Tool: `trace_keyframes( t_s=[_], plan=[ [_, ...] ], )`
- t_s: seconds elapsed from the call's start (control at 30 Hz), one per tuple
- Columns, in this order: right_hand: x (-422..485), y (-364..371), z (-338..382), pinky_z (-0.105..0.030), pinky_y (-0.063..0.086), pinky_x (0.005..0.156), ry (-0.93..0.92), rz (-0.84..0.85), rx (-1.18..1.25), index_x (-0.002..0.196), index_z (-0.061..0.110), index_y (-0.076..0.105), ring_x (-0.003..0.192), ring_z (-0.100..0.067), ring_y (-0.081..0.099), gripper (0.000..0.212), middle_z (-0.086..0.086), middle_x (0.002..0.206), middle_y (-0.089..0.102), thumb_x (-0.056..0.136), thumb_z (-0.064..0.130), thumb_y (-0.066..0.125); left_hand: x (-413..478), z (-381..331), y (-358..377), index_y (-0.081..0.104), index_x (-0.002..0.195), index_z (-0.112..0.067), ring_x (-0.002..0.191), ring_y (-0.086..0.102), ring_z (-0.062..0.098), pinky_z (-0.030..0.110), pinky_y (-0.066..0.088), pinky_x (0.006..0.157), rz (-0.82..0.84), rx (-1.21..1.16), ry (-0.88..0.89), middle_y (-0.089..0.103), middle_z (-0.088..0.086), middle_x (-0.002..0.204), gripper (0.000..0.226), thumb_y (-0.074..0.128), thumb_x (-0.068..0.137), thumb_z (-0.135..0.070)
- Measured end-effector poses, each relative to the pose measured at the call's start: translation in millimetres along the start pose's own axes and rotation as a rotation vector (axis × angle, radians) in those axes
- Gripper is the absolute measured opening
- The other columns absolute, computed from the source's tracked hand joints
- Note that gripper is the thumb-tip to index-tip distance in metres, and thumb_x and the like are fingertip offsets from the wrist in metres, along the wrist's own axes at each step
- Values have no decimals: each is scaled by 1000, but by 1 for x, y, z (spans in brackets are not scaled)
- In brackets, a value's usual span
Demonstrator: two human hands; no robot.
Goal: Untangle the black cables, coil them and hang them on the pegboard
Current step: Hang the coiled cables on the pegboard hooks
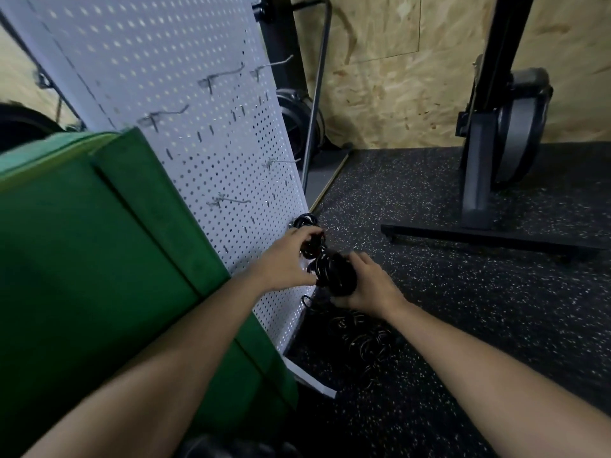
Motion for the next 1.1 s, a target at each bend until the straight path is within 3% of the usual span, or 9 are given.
trace_keyframes(
  t_s=[0.13,0.23,0.37,0.47,0.57,0.67,0.87,0.97,1.1],
  plan=[
    [-10,20,3,-38,50,93,8,-132,175,137,22,52,113,-22,59,86,1,123,52,67,50,91,-16,27,5,30,159,-27,97,56,7,2,47,68,-115,75,-227,37,0,160,78,64,93,-1],
    [-16,38,7,-39,49,97,48,-174,272,136,20,53,115,-22,58,84,-1,124,54,67,51,90,-23,43,13,31,159,-23,119,61,24,31,51,96,-110,136,-345,44,4,159,76,61,93,2],
    [-13,56,23,-43,47,102,62,-177,337,136,21,51,119,-25,57,84,-2,128,55,67,52,88,-22,47,17,29,161,-22,126,57,23,35,46,107,-117,119,-389,46,4,159,80,58,93,6],
    [-5,67,36,-42,47,100,90,-161,362,137,22,51,118,-26,57,85,-3,127,54,67,49,90,-21,54,19,27,163,-22,134,54,25,25,51,85,-104,77,-413,47,7,157,83,57,92,8],
    [-1,76,43,-43,50,96,116,-170,387,133,24,51,114,-28,60,82,-3,121,55,65,50,89,-21,65,23,24,164,-23,114,57,15,14,43,68,-73,-13,-435,53,9,150,83,57,94,5],
    [5,82,45,-44,51,95,129,-158,380,136,24,50,114,-28,60,84,-2,123,55,66,50,89,-21,66,23,23,164,-22,106,52,12,14,43,68,-54,-84,-458,55,11,146,84,52,92,9],
    [12,96,47,-44,51,98,160,-104,333,141,23,52,118,-30,59,87,-5,129,54,68,51,90,-19,69,20,22,164,-21,137,48,27,16,42,80,-114,-106,-485,46,12,156,84,53,90,3],
    [17,102,50,-47,53,98,176,-92,333,142,22,53,117,-31,60,89,-6,129,55,67,53,91,-18,71,19,24,164,-22,130,52,26,13,38,61,-117,-145,-502,46,12,155,84,53,89,3],
    [22,108,54,-49,54,96,202,-98,355,141,23,54,115,-31,61,88,-7,125,56,67,53,90,-17,73,18,28,162,-24,132,51,26,25,43,84,-122,-188,-514,46,11,156,81,58,90,-2]
  ],
)
Point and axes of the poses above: each hand's wrist, its own x-axis towards the middle knuckle, its own y-axis out of the palm, z = x × y, the point moved 3 cm from there along x, towards the middle knuckle
